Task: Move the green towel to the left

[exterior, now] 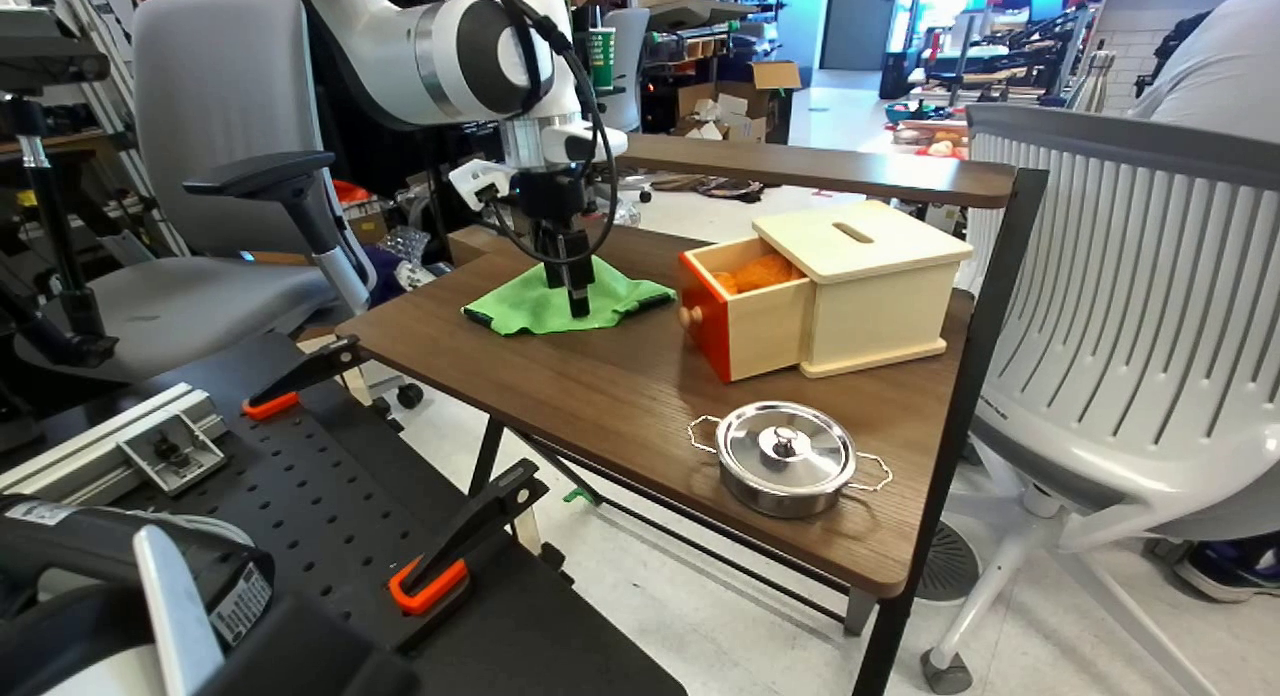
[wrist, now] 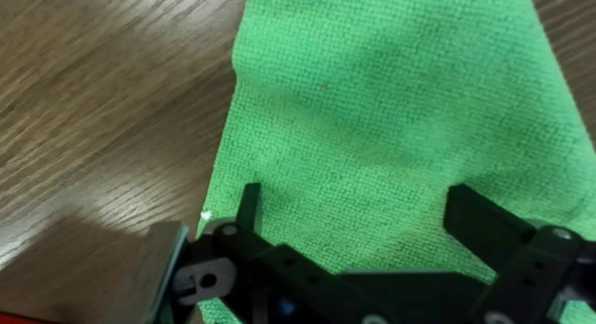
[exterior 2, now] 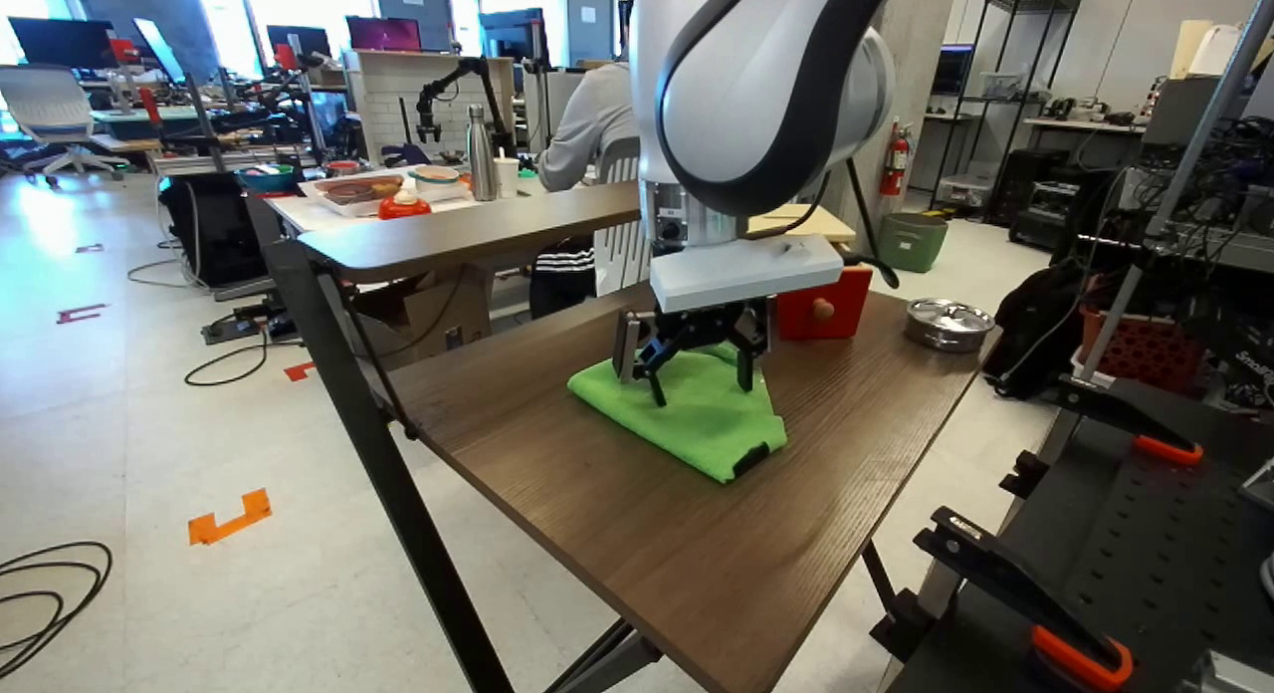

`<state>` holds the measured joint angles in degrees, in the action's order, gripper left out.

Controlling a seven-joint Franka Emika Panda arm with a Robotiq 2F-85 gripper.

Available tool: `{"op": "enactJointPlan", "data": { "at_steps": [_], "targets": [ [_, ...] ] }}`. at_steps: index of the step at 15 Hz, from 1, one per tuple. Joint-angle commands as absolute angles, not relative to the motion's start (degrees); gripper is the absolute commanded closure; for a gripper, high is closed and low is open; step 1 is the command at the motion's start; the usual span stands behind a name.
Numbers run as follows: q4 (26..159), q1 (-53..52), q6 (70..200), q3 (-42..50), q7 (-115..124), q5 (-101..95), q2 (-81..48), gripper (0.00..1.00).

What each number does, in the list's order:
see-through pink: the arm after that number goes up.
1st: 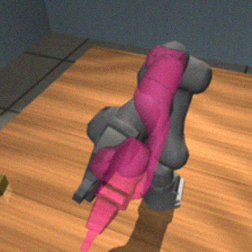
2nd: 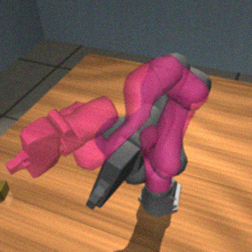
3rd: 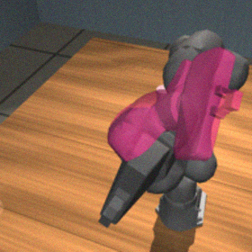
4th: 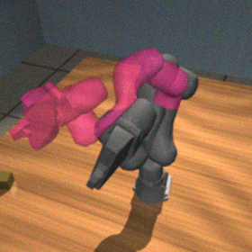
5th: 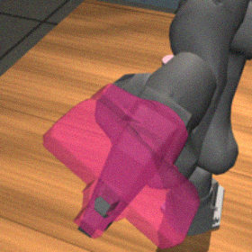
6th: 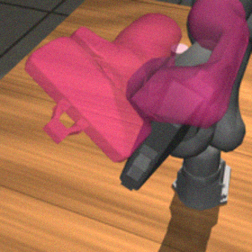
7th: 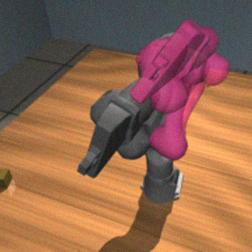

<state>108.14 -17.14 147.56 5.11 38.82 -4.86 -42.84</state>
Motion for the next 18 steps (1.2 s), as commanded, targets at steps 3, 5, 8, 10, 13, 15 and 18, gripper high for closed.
{"op": "enactJointPlan", "data": {
  "at_steps": [3, 5, 8, 10, 13, 15, 18],
  "targets": [
    [100.9, -20.0, 143.4, 5.9, 39.9, -5.2, -48.1, 0.00],
    [98.9, -20.7, 142.3, 5.5, 39.7, -5.3, -48.9, 0.00],
    [95.9, -21.9, 141.1, 4.8, 39.2, -5.4, -50.1, 0.00],
    [93.4, -22.4, 140.0, 4.3, 38.8, -5.1, -51.3, 0.00],
    [89.6, -22.8, 138.6, 3.4, 38.2, -4.8, -53.0, 0.00],
    [87.1, -22.9, 137.5, 3.2, 38.2, -4.8, -54.2, 0.00],
    [83.9, -22.9, 135.8, 2.9, 38.1, -4.8, -55.7, 0.00]
  ]
}}
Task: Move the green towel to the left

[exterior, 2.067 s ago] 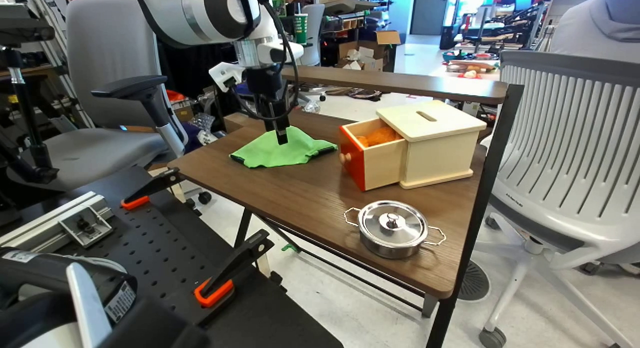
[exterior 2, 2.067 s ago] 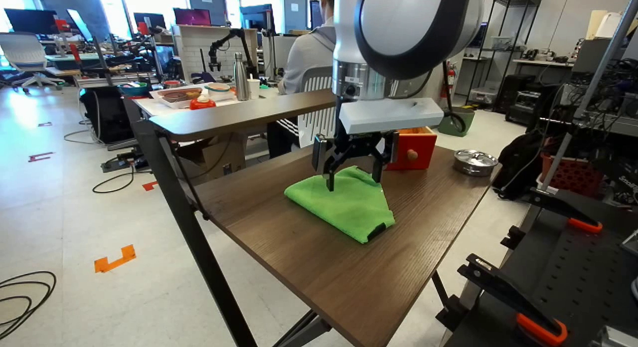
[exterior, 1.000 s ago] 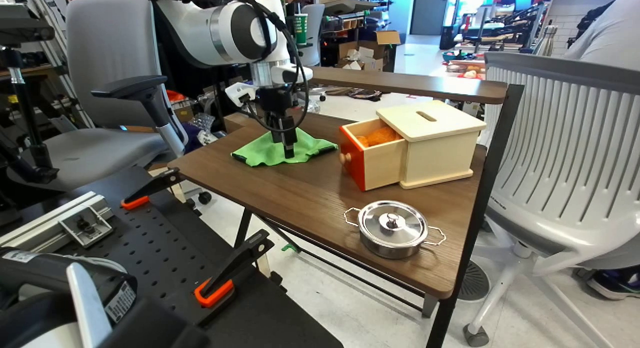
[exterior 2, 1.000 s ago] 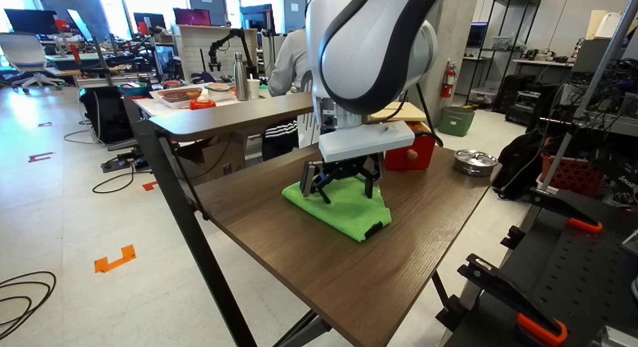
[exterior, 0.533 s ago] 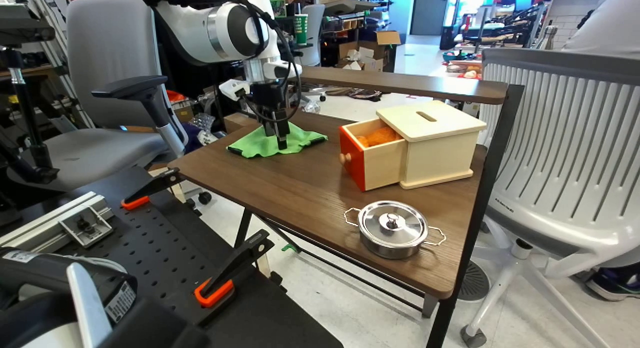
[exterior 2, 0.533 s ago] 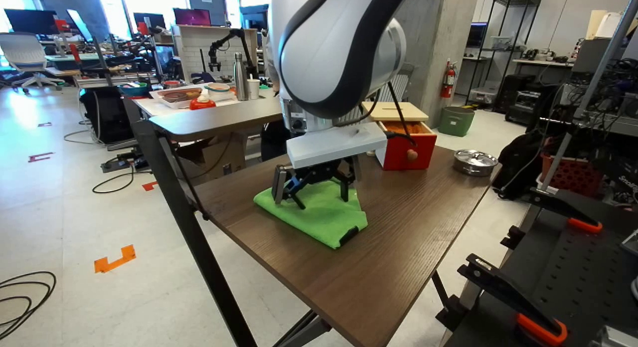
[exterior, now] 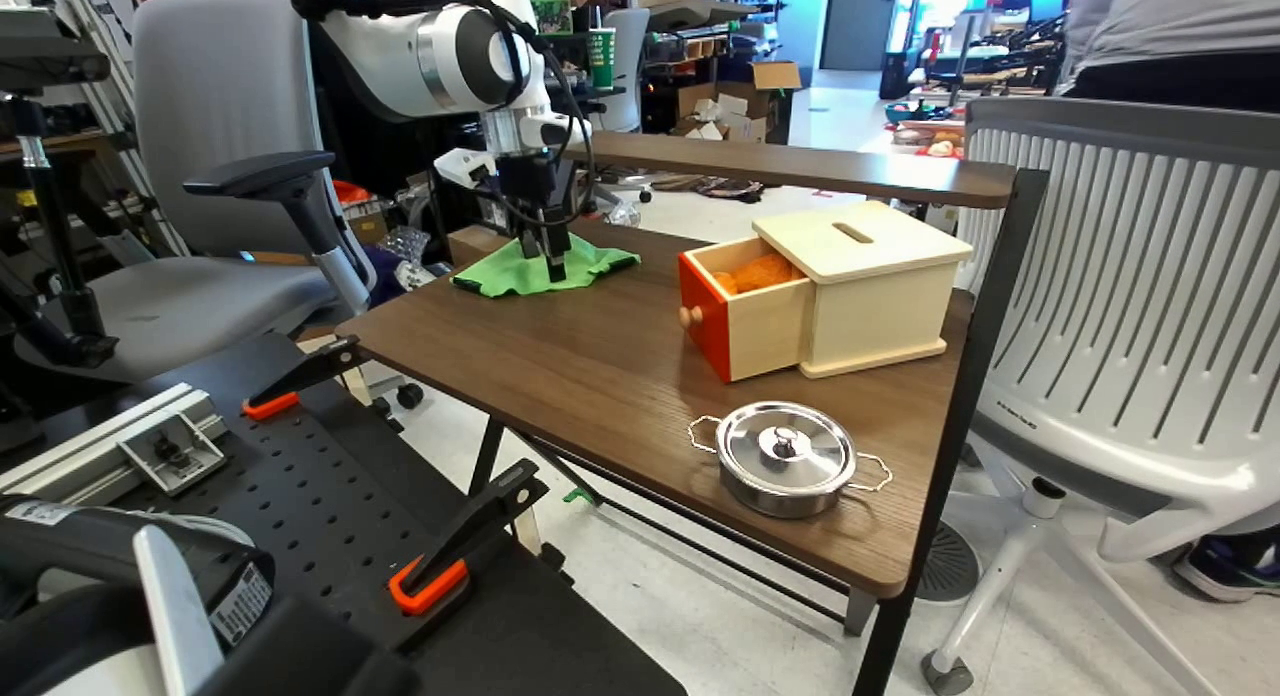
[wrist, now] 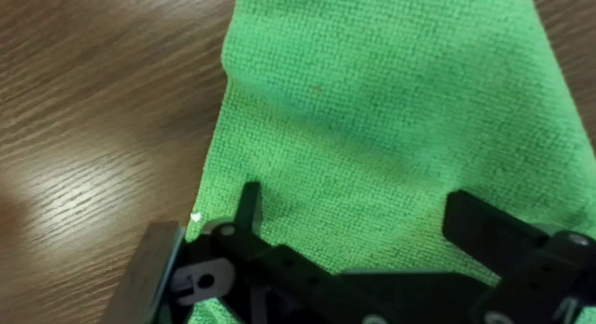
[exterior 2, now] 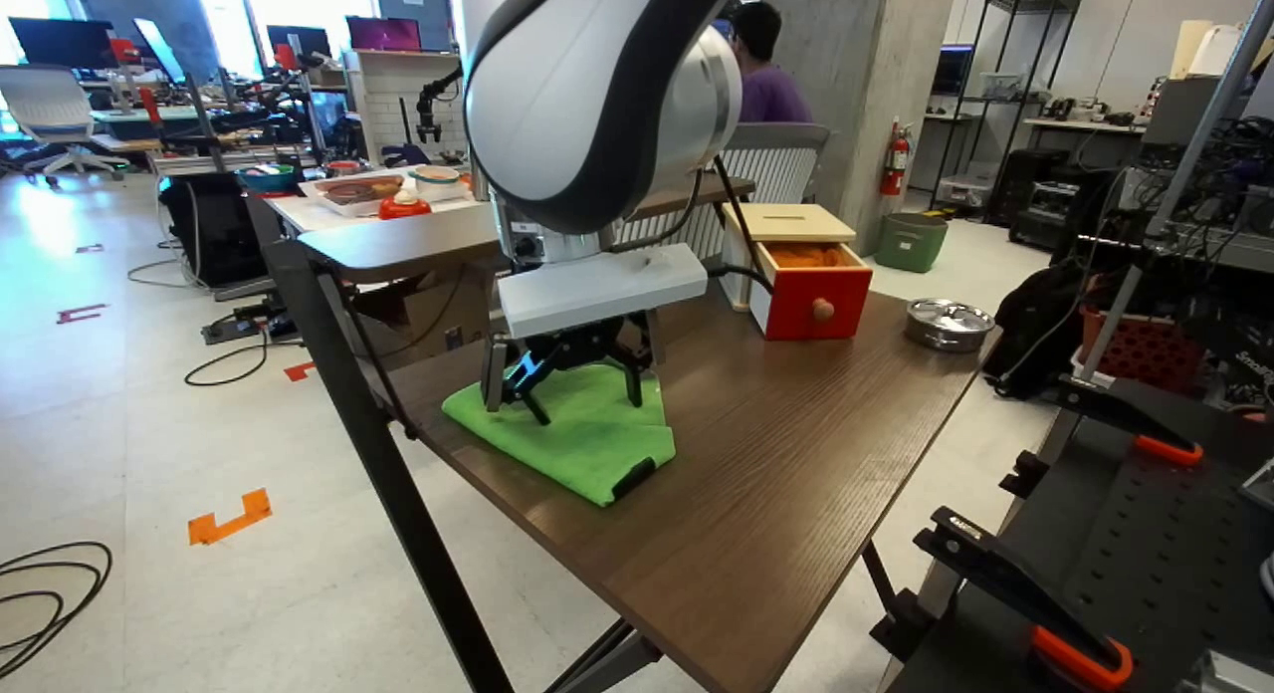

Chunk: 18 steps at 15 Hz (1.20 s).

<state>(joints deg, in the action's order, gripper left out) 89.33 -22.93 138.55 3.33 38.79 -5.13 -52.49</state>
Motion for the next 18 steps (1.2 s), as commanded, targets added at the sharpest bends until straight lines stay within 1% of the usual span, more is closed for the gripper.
{"op": "enactJointPlan", "data": {
  "at_steps": [1, 5, 9, 13, 17, 18],
  "targets": [
    [83.1, -23.0, 135.4, 2.9, 38.2, -4.9, -56.1, 0.00],
    [83.0, -23.7, 135.4, 2.9, 38.5, -5.3, -55.4, 0.00],
    [88.6, -24.9, 137.2, 3.6, 39.9, -6.0, -50.2, 0.00],
    [100.1, -24.9, 140.4, 3.6, 39.6, -6.3, -39.2, 0.00],
    [110.3, -22.8, 140.7, 4.2, 38.8, -7.2, -28.4, 0.00],
    [101.8, -23.1, 138.3, 3.0, 39.4, -6.6, -35.6, 0.00]
  ]
}}
